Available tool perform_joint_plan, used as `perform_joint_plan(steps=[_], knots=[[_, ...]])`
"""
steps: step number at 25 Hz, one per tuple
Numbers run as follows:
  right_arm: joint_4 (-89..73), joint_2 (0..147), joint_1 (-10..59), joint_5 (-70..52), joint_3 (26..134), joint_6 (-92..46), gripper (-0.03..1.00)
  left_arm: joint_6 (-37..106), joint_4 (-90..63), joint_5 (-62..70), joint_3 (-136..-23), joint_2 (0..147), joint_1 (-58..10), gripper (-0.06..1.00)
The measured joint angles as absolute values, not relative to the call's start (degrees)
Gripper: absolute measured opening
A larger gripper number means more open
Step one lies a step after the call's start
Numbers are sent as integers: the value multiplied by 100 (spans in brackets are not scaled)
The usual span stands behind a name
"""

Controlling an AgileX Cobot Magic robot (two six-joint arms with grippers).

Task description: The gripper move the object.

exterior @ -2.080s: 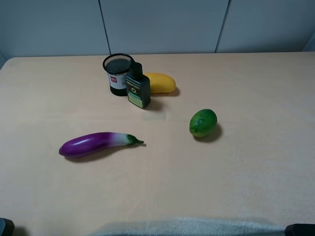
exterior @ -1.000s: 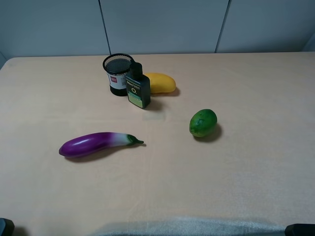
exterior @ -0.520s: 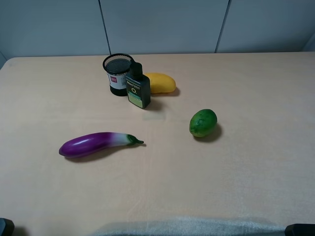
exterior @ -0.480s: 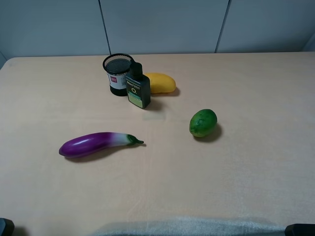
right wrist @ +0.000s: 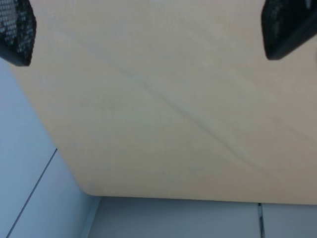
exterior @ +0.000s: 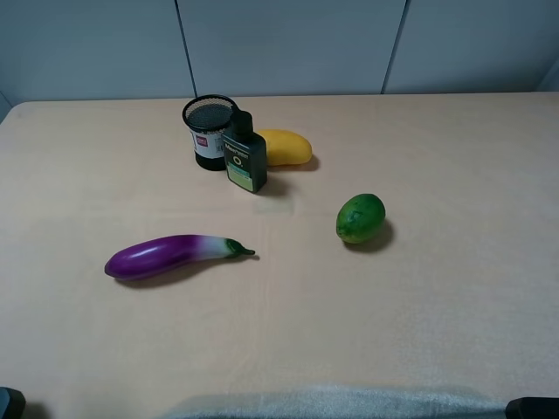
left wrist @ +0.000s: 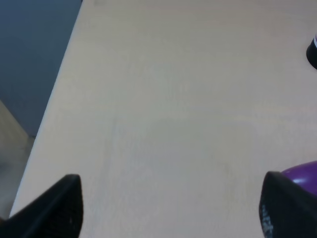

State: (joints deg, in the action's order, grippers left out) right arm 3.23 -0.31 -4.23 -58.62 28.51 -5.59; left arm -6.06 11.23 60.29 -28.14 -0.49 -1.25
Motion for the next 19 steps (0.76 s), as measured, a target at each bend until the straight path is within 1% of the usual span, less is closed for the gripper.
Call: perform_joint_plan(steps=[19], knots=[[323,-31,-423,-5862,2851,-559,69,-606,1123,6029,-2814,-49,-125,79]])
